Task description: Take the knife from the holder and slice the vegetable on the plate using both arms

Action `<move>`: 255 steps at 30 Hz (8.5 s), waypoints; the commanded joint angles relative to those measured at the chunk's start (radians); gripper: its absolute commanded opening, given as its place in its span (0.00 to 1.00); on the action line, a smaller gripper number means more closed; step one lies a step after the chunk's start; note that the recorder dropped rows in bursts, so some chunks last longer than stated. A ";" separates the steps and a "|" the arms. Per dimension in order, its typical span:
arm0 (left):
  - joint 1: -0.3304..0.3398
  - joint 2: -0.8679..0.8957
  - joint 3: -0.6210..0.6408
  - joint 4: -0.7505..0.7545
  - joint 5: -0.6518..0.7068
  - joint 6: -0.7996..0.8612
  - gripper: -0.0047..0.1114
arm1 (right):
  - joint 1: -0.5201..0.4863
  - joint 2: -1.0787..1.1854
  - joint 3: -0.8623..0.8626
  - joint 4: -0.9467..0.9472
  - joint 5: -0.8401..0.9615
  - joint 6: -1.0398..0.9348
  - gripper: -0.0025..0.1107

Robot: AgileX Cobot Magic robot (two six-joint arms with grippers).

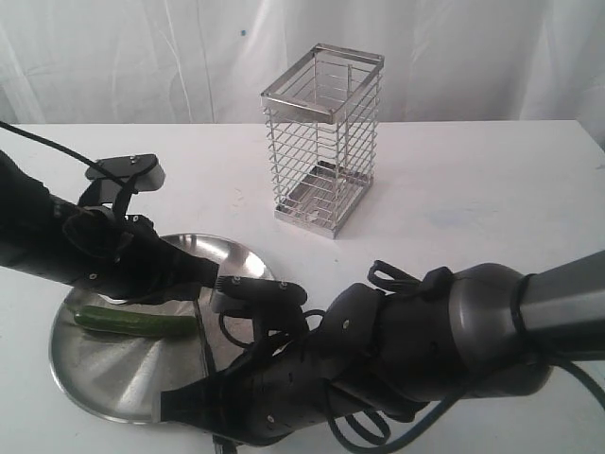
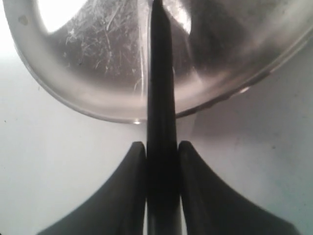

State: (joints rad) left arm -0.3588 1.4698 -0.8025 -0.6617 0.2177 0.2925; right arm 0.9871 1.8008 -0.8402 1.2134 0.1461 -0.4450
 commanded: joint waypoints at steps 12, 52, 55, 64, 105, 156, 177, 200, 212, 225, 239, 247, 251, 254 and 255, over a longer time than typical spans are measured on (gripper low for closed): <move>-0.002 -0.002 0.003 0.003 -0.032 0.019 0.04 | 0.010 -0.008 0.004 0.000 0.025 0.003 0.02; 0.110 0.214 -0.136 -0.116 -0.008 0.160 0.04 | 0.010 -0.008 0.004 -0.004 0.056 0.003 0.02; 0.142 0.150 -0.136 -0.053 0.028 0.160 0.04 | 0.010 -0.008 0.004 -0.004 0.056 0.003 0.02; 0.225 0.064 -0.136 0.041 0.225 0.153 0.04 | 0.008 -0.012 0.004 -0.176 0.108 0.121 0.02; 0.148 0.062 -0.109 0.164 0.393 0.630 0.53 | -0.032 -0.089 -0.173 -0.881 0.463 0.669 0.02; 0.107 0.264 -0.171 0.450 0.244 0.361 0.37 | -0.132 -0.179 -0.208 -1.031 0.618 0.491 0.02; 0.109 0.186 -0.184 0.485 0.220 0.327 0.52 | -0.132 -0.073 -0.272 -0.960 0.654 0.421 0.02; 0.109 0.165 -0.188 0.490 0.201 0.280 0.52 | -0.130 0.036 -0.316 -0.893 0.611 0.395 0.02; 0.109 0.165 -0.188 0.490 0.201 0.257 0.52 | -0.130 0.045 -0.316 -0.898 0.558 0.381 0.02; 0.109 0.165 -0.188 0.490 0.196 0.257 0.52 | -0.130 0.083 -0.349 -0.894 0.574 0.378 0.02; 0.107 0.165 -0.188 0.399 0.094 0.100 0.15 | -0.130 0.106 -0.370 -0.889 0.608 0.373 0.02; 0.107 0.171 -0.188 0.385 0.082 0.100 0.04 | -0.130 0.106 -0.386 -0.891 0.616 0.373 0.02; 0.100 0.183 -0.188 0.371 0.059 0.100 0.04 | -0.130 0.106 -0.386 -0.891 0.612 0.373 0.02; 0.071 0.185 -0.188 0.371 0.035 0.100 0.04 | -0.130 0.106 -0.386 -0.893 0.598 0.373 0.02; 0.061 0.185 -0.188 0.371 0.027 0.104 0.04 | -0.130 0.106 -0.386 -0.893 0.593 0.373 0.02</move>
State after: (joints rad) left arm -0.2683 1.6575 -0.9883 -0.2719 0.2577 0.4002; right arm 0.8593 1.9085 -1.2217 0.3166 0.7556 -0.0629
